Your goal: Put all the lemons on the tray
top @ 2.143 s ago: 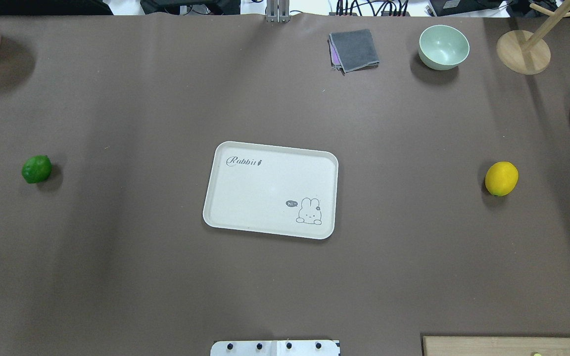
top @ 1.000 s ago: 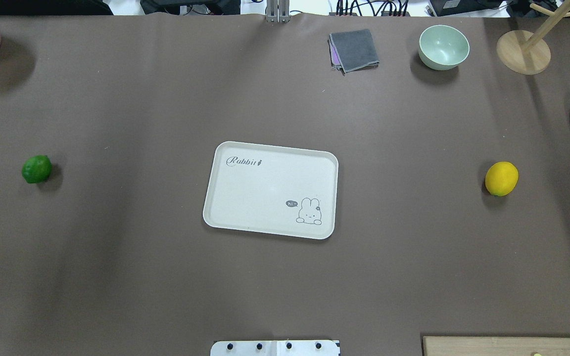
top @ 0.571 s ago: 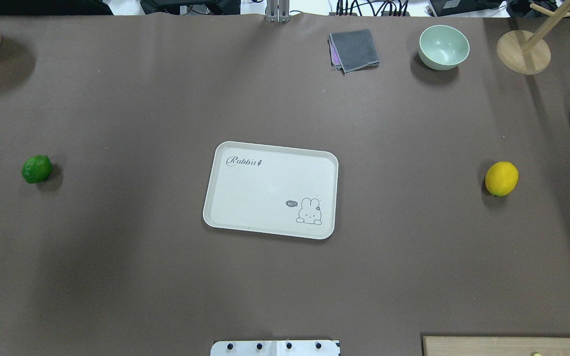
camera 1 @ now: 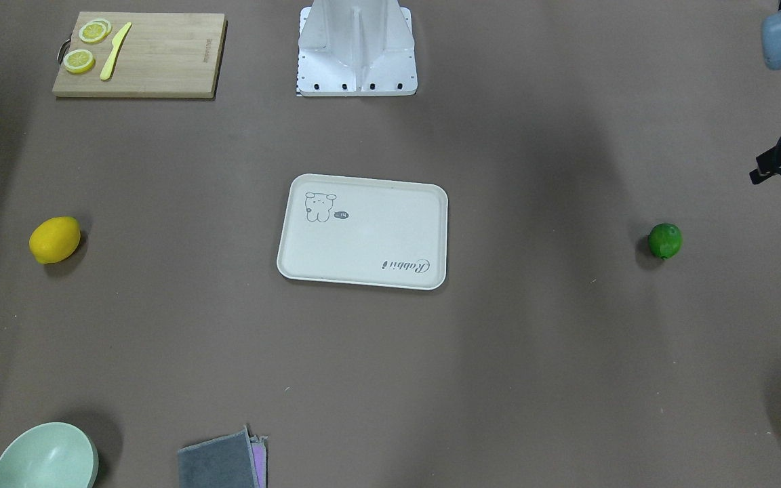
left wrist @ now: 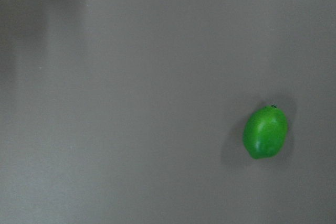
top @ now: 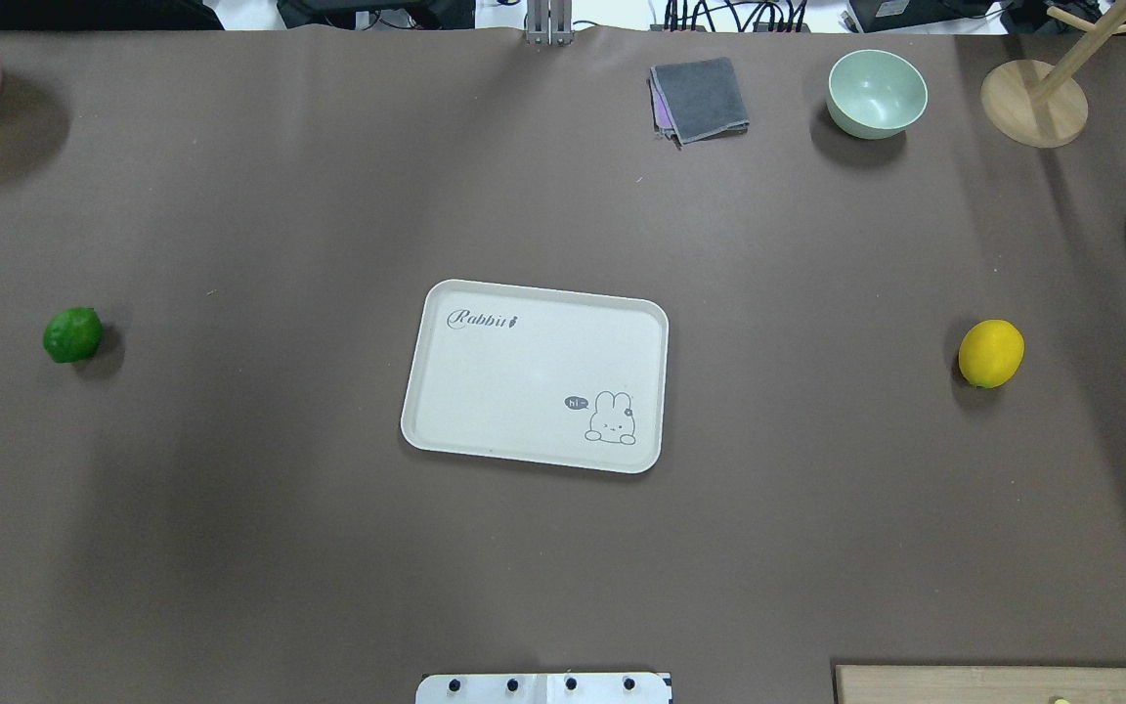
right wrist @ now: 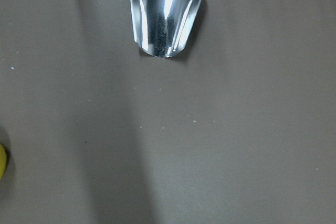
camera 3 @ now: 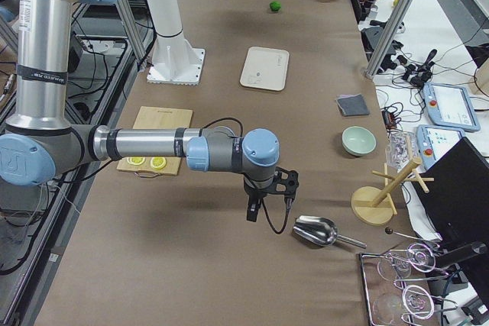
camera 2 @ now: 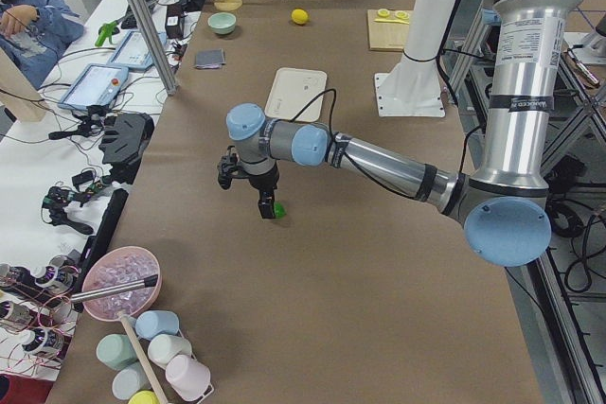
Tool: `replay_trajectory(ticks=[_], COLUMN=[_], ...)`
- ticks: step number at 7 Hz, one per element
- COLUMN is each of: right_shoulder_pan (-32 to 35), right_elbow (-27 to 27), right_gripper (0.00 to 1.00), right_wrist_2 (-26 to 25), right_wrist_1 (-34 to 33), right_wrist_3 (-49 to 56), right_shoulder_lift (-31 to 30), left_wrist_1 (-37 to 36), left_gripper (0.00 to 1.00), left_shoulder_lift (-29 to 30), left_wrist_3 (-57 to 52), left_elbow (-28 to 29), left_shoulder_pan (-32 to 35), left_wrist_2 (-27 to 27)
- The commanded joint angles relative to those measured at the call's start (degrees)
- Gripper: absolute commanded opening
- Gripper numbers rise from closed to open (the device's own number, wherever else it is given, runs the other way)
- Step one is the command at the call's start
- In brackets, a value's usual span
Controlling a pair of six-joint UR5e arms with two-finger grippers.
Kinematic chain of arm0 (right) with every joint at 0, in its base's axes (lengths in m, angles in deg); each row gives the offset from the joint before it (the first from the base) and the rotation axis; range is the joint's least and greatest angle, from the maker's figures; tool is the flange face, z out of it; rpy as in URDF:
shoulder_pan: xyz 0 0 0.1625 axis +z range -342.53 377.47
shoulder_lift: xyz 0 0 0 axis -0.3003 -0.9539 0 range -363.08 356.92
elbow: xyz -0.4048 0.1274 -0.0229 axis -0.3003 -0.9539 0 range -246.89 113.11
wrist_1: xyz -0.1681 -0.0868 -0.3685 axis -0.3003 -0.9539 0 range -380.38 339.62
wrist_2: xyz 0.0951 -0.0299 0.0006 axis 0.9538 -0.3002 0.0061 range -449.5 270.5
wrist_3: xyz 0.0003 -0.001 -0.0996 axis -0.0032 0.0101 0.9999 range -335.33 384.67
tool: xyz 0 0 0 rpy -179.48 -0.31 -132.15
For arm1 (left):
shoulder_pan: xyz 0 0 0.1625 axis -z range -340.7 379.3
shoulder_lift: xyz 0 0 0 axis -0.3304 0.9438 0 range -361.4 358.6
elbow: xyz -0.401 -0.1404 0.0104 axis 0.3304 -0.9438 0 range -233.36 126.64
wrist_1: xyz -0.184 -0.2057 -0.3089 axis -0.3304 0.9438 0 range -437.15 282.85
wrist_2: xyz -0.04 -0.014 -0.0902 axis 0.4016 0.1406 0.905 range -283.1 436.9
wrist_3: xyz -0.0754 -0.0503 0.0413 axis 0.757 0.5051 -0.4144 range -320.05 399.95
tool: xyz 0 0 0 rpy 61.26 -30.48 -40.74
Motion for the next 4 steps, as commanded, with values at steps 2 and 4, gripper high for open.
replay_trajectory(ticks=[2, 4], right_shoulder_pan=[-9.2, -14.6], right_elbow=[0.6, 0.1], right_gripper=[1.00, 1.00], right_wrist_2=[1.4, 1.2], right_wrist_1=[0.6, 0.8], right_wrist_3=[-15.6, -25.3], right_shoulder_lift=[6.0, 9.9], left_wrist_1=[6.6, 15.1], left_gripper=[0.97, 0.97], left_shoulder_lift=[0.7, 3.5], left_wrist_3=[9.1, 13.3], left_elbow=[2.6, 10.7], left_shoulder_pan=[-8.6, -11.2], left_wrist_2=[-2.7, -3.6])
